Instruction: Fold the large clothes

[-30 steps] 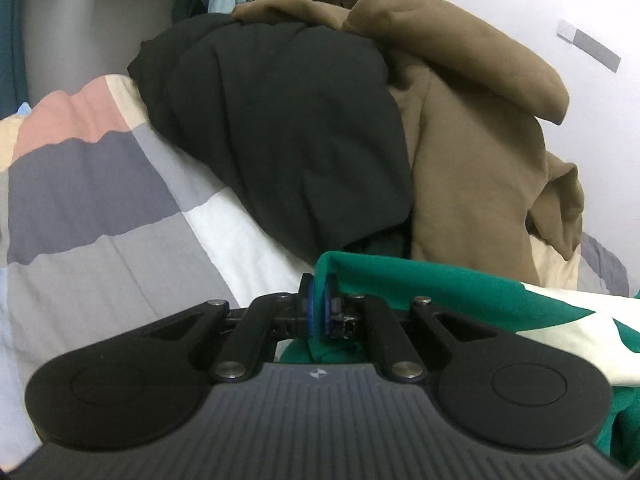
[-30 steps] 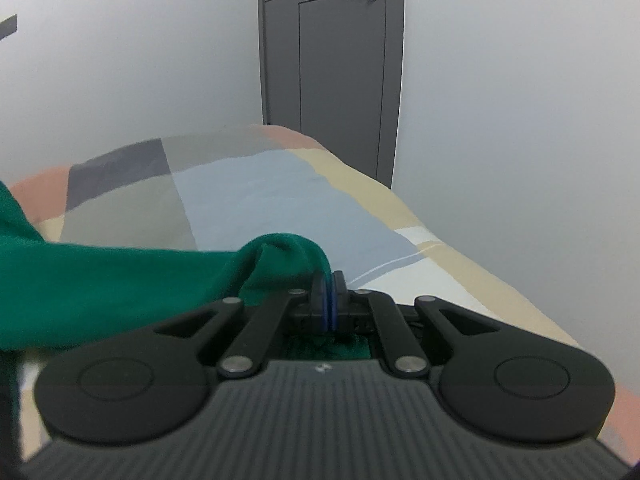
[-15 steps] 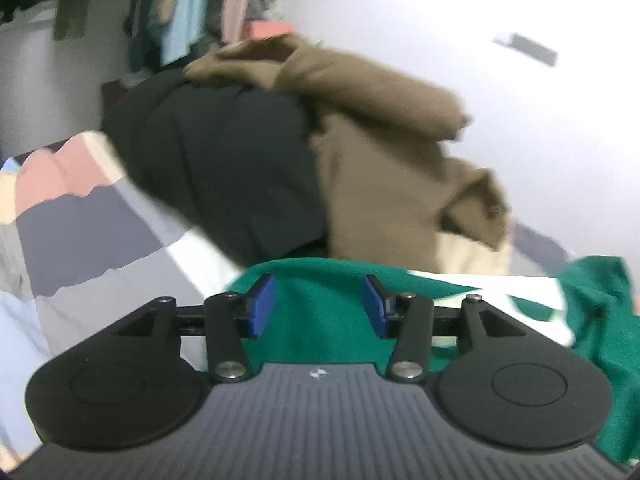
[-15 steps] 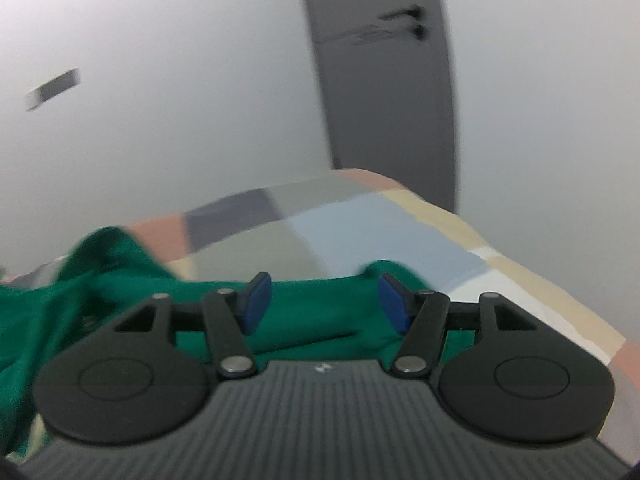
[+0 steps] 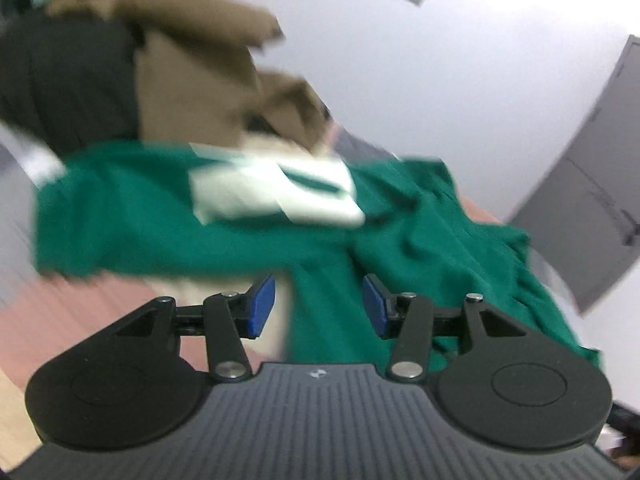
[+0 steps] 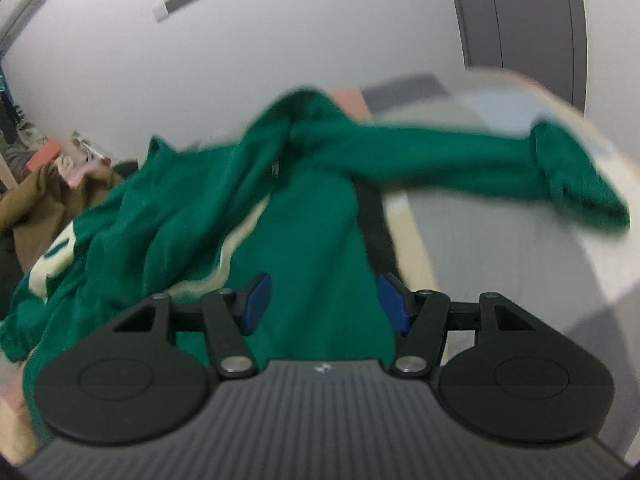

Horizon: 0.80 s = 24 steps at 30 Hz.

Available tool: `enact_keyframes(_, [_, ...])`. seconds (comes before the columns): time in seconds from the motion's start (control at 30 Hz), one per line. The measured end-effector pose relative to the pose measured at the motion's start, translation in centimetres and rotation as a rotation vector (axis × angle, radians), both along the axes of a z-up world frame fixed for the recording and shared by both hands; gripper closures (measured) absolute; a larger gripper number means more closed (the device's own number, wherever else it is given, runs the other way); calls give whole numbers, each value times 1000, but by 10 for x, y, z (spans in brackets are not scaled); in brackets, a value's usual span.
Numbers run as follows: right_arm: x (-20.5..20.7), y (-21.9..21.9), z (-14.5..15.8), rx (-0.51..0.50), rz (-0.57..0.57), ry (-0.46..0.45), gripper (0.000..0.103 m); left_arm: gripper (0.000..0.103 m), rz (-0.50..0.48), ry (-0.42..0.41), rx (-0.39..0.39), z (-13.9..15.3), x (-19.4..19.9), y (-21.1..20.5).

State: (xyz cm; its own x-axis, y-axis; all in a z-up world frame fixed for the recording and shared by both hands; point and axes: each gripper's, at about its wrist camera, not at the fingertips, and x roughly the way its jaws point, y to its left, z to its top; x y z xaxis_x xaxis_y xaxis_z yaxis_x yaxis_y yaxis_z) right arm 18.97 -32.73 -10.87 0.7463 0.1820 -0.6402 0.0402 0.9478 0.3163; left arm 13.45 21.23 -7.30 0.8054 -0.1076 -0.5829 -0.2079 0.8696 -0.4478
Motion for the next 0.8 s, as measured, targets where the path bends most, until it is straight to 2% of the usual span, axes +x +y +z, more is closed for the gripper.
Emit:
enact_keyframes(0.03, [0,0,-5,-6,-3,29,42,49,-19,17,-43,-6,0,-5])
enact_keyframes(0.07, [0,2,-10,-15,-6,55,36,49,-34,37,-75,-12,1,-10])
enact_keyframes(0.1, [2,0,-15,-20,-15,78,25,49,-44,53,-94,-17,1,-13])
enact_keyframes(0.13, [4,0,-18,-22,-24,90,21,47,-51,71,-106,-23,3,-17])
enact_keyframes(0.17, [2,0,-22,-24,-32,99,20,43,-54,93,-103,-30,4,-21])
enact_keyframes(0.33, [17,2,-46,-54,-29,182,20,35,-38,183,-15,-55,20,-39])
enact_keyframes(0.47, [25,-1,-64,53,-4,243,18,34,-65,231,4,-73,32,-44])
enact_keyframes(0.57, [23,-2,-67,95,3,240,18,34,-65,250,38,-81,36,-48])
enact_keyframes(0.63, [18,-4,-65,134,14,234,26,35,-90,245,-18,-85,37,-48])
enact_keyframes(0.7, [12,-2,-61,139,39,225,41,37,-119,233,-111,-89,35,-44])
enact_keyframes(0.73, [9,0,-58,141,56,216,45,42,-131,229,-148,-90,33,-45])
enact_keyframes(0.8, [6,7,-52,157,117,207,69,52,-159,225,-196,-92,29,-48])
